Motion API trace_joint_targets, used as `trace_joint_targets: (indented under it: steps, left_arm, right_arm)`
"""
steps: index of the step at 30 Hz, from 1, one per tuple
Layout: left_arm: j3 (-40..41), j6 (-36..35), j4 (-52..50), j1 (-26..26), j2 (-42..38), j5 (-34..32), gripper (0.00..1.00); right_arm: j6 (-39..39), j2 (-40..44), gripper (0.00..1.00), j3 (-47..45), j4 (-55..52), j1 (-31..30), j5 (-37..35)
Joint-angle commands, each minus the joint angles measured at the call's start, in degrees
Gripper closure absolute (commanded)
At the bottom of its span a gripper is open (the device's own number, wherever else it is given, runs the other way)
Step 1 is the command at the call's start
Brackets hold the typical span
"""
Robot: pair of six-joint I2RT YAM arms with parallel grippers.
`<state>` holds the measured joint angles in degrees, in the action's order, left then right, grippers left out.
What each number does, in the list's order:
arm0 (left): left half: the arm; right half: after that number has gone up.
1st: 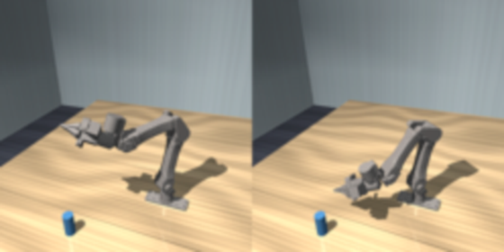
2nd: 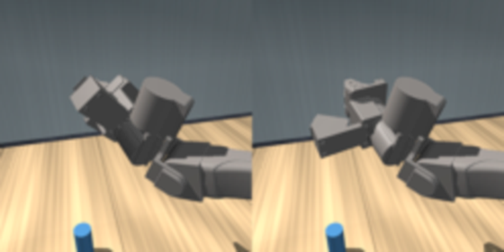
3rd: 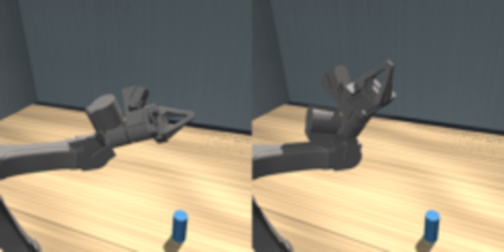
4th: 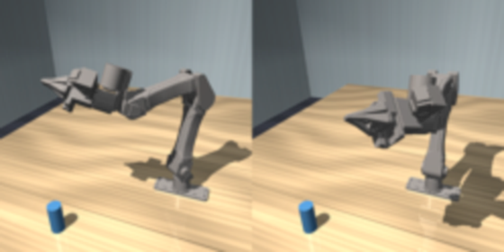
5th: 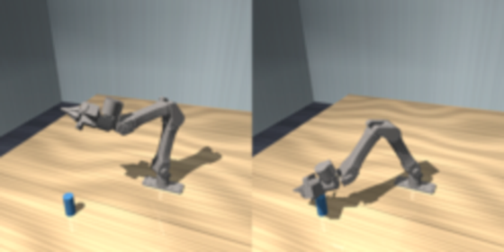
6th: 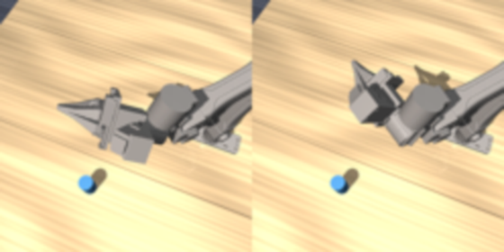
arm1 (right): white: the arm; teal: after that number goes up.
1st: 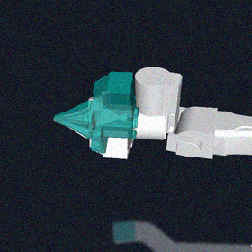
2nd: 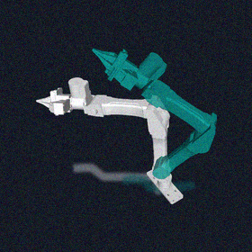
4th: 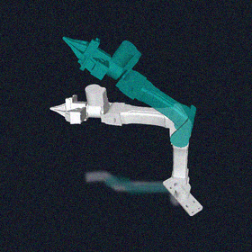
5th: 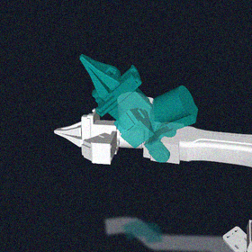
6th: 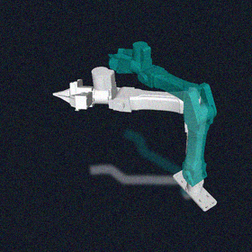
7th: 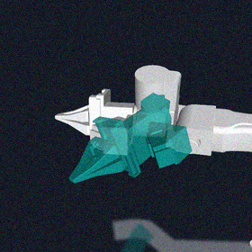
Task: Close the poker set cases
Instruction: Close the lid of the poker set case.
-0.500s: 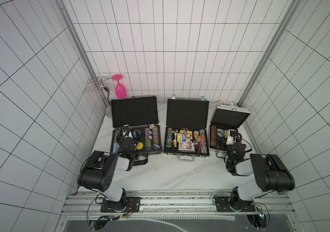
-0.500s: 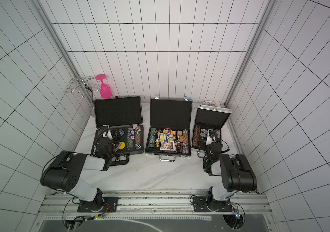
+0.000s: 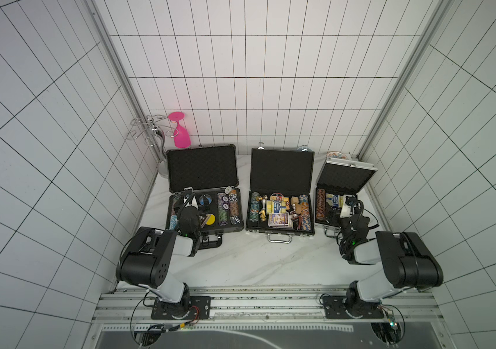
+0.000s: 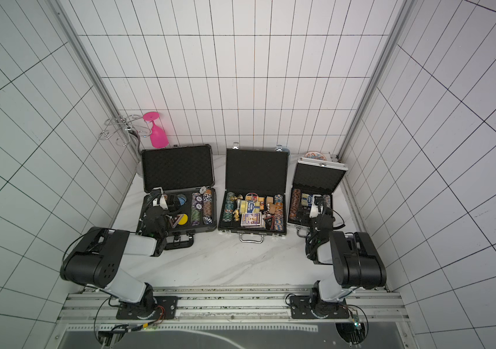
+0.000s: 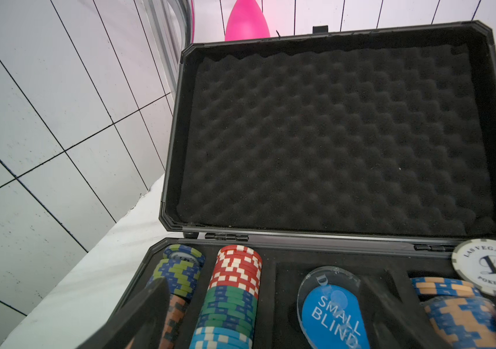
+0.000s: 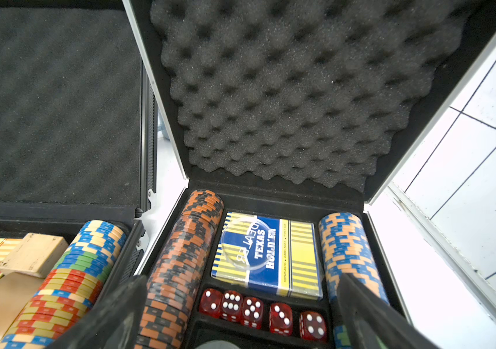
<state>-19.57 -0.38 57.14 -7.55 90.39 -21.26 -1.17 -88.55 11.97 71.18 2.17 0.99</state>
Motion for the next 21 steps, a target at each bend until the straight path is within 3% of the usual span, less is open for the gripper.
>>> trace_joint_targets:
  steps: [1,17,21]
  left_arm:
    - [-0.7,0.2,0.5,0.2,-0.2,0.6,0.02]
    - [-0.7,0.3,0.5,0.2,-0.1,0.6,0.02]
    - [-2.7,0.1,-4.4,0.3,-1.8,1.8,0.02]
  right_arm:
    - [-0.4,0.0,0.0,2.6,0.9,0.1,0.2]
    - [-0.3,0.0,0.0,2.7,0.8,0.3,0.4]
    - [0.3,-0.1,0.0,3.2,-0.1,0.9,1.5]
